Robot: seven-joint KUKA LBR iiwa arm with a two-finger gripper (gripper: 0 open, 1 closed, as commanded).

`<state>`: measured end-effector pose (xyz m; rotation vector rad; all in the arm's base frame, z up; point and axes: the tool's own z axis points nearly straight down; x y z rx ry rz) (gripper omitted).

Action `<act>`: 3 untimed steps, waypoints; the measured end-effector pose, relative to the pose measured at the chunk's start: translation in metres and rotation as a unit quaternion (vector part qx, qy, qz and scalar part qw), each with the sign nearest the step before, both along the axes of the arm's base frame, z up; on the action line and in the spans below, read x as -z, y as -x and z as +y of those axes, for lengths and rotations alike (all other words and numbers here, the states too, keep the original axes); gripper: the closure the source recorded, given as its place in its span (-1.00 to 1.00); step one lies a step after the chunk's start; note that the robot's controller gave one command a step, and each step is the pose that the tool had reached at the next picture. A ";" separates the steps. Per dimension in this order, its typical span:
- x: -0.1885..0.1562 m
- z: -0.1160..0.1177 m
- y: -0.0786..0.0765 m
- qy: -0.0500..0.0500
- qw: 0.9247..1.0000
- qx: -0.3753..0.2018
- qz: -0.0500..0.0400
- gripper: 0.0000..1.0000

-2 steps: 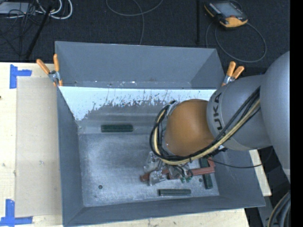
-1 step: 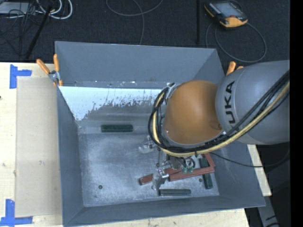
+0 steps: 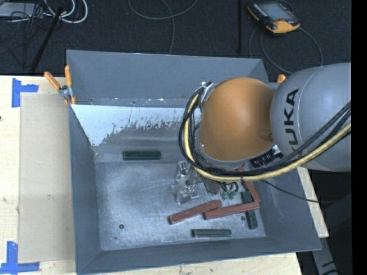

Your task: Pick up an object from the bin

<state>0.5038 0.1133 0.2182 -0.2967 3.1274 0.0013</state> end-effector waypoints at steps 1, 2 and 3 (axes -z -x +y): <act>0.000 0.000 0.000 0.000 1.000 0.000 0.000 -1.00; 0.000 0.000 0.000 0.000 1.000 0.001 0.000 -1.00; 0.047 -0.012 0.005 0.000 1.000 -0.029 -0.003 -1.00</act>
Offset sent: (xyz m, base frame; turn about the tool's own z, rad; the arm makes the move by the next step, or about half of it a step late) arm 0.0000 0.0000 0.0000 0.0000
